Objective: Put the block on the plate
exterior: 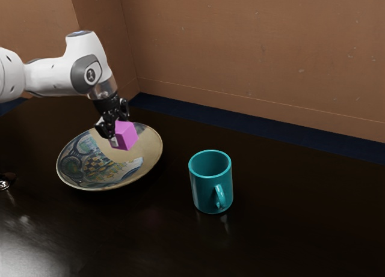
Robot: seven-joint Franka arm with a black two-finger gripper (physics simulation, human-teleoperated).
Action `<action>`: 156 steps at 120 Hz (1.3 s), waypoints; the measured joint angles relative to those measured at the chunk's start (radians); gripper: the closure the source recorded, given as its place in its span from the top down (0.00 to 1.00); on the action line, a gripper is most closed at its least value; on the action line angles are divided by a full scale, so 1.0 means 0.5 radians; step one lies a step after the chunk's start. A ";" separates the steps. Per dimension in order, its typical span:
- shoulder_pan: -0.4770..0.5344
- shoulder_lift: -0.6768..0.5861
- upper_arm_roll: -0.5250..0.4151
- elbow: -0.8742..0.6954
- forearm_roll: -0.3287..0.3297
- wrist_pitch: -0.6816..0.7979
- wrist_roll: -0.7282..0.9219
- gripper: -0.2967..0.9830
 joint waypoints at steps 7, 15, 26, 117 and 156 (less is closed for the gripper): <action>0.041 0.020 -0.002 -0.002 0.011 -0.001 0.001 0.50; 0.088 0.048 -0.004 -0.003 0.019 -0.002 0.002 0.50; 0.152 0.117 -0.005 -0.003 0.026 0.006 0.006 0.50; 0.210 -0.044 -0.040 -0.009 0.027 -0.030 0.084 0.74; 0.239 -0.435 -0.174 0.067 0.135 -0.539 0.604 0.76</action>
